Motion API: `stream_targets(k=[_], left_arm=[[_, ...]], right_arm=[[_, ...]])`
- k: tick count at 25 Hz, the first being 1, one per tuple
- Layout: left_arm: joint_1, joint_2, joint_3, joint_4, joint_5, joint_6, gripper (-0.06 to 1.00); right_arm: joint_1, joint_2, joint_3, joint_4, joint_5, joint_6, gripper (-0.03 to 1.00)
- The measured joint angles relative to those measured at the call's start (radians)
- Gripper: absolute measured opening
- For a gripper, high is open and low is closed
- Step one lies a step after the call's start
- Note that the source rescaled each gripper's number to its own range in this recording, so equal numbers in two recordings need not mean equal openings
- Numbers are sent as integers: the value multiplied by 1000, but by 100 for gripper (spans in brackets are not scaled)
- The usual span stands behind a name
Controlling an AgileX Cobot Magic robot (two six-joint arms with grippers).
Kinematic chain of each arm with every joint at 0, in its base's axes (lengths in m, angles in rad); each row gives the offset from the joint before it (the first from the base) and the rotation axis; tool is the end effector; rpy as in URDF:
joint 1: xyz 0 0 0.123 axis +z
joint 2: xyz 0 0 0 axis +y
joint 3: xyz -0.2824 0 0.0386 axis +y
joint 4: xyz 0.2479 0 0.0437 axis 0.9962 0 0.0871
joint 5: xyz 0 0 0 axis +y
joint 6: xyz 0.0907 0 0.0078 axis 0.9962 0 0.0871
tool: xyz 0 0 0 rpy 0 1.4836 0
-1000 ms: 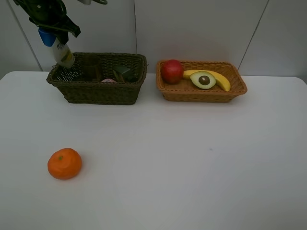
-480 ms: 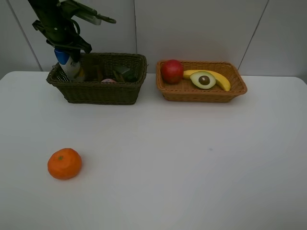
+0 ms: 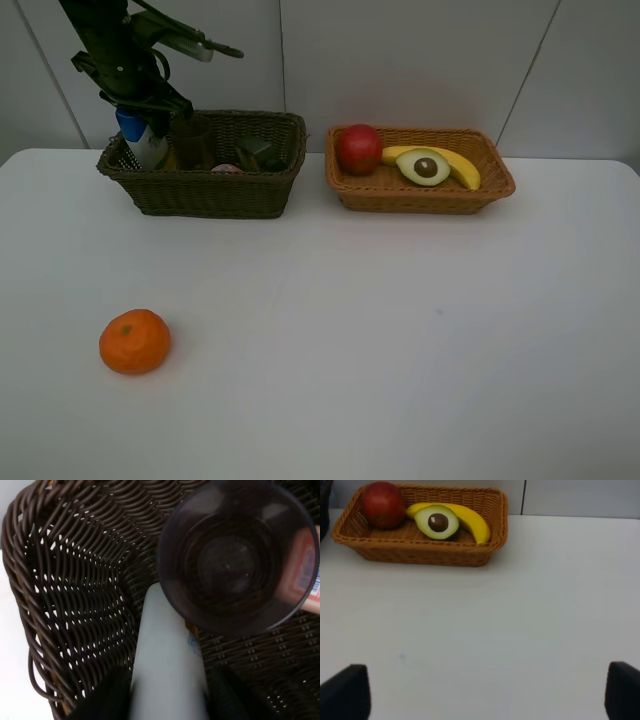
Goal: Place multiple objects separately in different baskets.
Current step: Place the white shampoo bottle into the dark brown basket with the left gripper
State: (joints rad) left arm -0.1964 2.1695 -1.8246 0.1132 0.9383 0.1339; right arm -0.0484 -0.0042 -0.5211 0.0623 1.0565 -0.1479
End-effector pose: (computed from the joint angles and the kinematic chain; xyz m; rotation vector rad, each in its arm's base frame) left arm 0.4650 -0.0840 0.2075 0.5214 2.7117 0.1273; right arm -0.0077 0.0053 0.2834 -0.1038 2.0110 -0.0509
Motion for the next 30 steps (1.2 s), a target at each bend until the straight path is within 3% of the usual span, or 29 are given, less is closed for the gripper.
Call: stream_targets(k=[15, 16, 19, 21, 30], left_arm=[[0, 0, -1, -4, -3, 4, 47], [0, 0, -1, -6, -3, 12, 50], [0, 0, -2, -8, -13, 46, 83], [0, 0, -2, -16, -13, 55, 95], [0, 0, -2, -21, -10, 59, 100]], right_arm=[[0, 0, 0, 0, 0, 0, 98], [0, 0, 0, 0, 0, 0, 98], [0, 0, 0, 0, 0, 0, 98], [0, 0, 0, 0, 0, 0, 98], [0, 0, 0, 0, 0, 0, 98]])
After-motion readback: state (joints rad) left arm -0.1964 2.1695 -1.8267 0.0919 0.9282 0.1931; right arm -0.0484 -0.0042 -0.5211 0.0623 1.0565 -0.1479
